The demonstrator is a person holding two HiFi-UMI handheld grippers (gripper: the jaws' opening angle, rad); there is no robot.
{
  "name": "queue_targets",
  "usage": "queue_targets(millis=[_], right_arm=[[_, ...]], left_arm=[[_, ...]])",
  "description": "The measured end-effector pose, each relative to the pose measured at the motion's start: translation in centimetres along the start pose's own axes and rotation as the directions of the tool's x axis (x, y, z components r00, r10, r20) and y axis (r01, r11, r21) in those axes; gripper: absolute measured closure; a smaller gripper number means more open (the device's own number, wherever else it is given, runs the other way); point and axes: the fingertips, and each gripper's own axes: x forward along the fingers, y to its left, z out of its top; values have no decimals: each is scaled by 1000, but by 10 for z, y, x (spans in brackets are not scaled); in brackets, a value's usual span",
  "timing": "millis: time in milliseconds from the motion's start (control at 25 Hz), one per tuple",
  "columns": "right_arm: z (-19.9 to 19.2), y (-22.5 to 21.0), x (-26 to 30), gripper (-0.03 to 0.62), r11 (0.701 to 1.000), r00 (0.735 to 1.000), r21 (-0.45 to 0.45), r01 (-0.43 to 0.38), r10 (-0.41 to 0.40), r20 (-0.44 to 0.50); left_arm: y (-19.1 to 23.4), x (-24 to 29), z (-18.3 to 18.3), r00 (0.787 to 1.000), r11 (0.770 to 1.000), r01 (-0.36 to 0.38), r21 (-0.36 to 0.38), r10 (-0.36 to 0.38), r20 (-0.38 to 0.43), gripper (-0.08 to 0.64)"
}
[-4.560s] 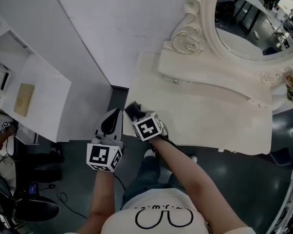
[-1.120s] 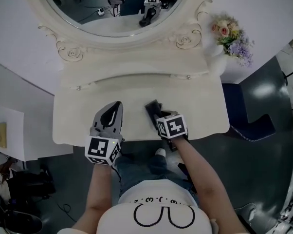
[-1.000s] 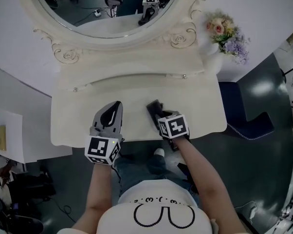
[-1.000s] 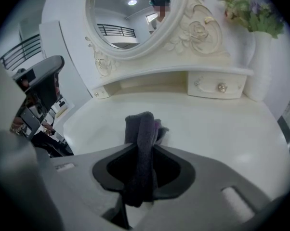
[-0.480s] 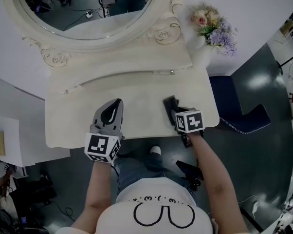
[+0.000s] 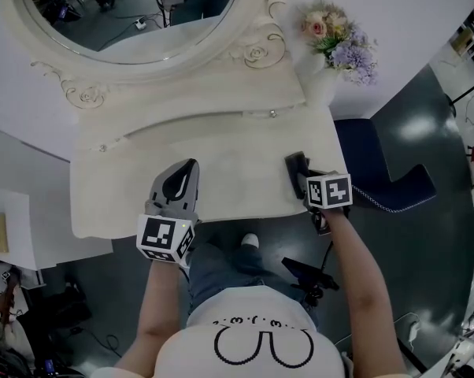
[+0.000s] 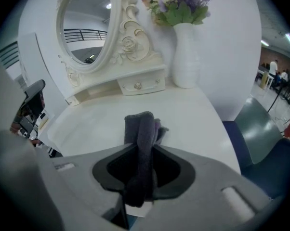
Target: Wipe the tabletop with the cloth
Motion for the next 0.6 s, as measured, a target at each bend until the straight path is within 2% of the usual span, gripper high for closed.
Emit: queue_targets(millis=[400,600], right_arm=[[-8,-63,-22,494,990,992,67,124,-125,15],[-11,-103,-36,494,968,970,81,235,-239,37]], left_arm=[[7,-7,-4,1000,1000,-5,-1,5,-13,558],[8,-6,-4,1000,1000,11,21,-10,-23,558]])
